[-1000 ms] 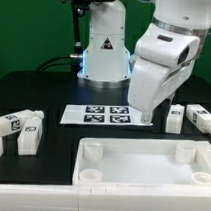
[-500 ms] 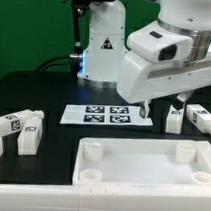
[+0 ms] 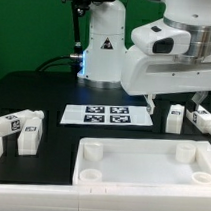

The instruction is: Assemble desk

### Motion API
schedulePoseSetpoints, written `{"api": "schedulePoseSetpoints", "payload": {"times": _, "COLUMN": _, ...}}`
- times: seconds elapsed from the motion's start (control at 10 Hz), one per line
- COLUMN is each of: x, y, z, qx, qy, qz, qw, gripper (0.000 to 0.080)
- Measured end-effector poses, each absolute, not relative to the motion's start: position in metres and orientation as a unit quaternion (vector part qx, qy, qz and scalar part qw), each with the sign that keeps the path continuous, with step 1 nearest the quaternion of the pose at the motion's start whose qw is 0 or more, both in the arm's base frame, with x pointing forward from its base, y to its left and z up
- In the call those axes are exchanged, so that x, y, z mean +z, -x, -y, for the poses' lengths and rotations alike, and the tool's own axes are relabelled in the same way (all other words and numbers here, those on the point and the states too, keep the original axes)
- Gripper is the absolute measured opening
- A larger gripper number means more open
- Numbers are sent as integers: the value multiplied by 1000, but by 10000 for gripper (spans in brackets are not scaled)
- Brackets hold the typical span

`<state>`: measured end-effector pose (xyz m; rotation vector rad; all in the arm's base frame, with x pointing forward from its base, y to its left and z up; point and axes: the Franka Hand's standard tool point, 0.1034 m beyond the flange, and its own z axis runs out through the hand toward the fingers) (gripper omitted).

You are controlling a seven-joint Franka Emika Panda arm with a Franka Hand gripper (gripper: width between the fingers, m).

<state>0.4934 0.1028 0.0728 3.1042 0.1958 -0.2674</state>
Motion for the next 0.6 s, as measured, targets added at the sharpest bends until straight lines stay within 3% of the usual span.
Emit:
{"api": "schedulePoseSetpoints", "payload": {"times": 0.3, "x": 64, "y": -487, "z": -112, "qx": -120, "qy": -984, "qz": 123, "qw": -58, "gripper": 649}}
{"api": "schedulePoseSetpoints", "payload": {"times": 0.6, "x": 65, "y": -484, "z": -114, "qx": -135, "qy": -979, "qz": 139, "qw": -61, "gripper": 649}}
